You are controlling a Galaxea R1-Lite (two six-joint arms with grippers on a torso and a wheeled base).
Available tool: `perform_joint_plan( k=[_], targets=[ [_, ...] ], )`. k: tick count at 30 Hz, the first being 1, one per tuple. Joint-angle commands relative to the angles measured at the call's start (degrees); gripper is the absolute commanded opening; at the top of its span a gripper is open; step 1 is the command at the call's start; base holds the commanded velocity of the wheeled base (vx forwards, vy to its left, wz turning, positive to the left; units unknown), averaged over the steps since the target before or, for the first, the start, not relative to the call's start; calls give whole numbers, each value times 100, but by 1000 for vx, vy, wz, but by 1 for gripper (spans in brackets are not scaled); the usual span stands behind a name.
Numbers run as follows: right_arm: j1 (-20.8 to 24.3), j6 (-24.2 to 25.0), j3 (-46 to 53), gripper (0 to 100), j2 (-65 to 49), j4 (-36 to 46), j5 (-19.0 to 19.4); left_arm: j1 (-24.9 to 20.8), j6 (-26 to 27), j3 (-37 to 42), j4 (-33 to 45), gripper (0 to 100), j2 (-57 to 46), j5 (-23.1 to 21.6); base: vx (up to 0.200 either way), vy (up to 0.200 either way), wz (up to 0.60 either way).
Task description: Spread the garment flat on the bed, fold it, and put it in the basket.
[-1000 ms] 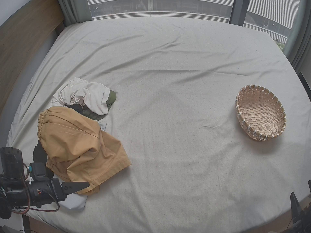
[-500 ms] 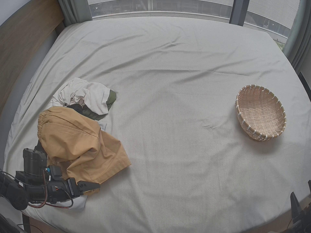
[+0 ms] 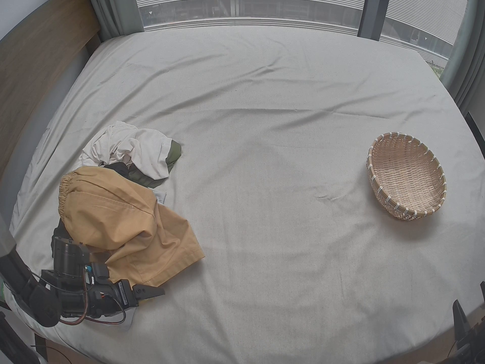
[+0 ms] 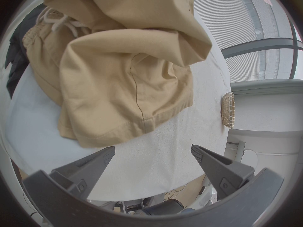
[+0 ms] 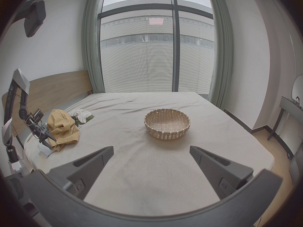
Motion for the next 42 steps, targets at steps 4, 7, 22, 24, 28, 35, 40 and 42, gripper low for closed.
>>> perform_joint_plan(
  k=[4,7,22,24,28,35,40,42],
  targets=[
    [1,0,101,100,-93,-4,1,-85,-14,336,-1096,100,1027,154,0,0,0],
    [1,0,101,100,-93,-4,1,-94,-146,389,-1246,100,1027,154,0,0,0],
    [1,0,101,100,-93,-4,1,-410,-401,292,-1782,100,1475,532,0,0,0],
    [1,0,101,100,-93,-4,1,-410,-410,266,-2133,100,1677,647,0,0,0],
    [10,0,101,100,-93,-4,1,-384,-533,310,-3003,100,2055,752,0,0,0],
    [1,0,101,100,-93,-4,1,-384,-770,389,-3812,100,2214,981,0,0,0],
    [1,0,101,100,-93,-4,1,-410,-779,406,-4076,100,2205,1016,0,0,0],
    [10,0,101,100,-93,4,1,-410,-779,406,-4076,0,2222,1060,0,0,0]
  ],
)
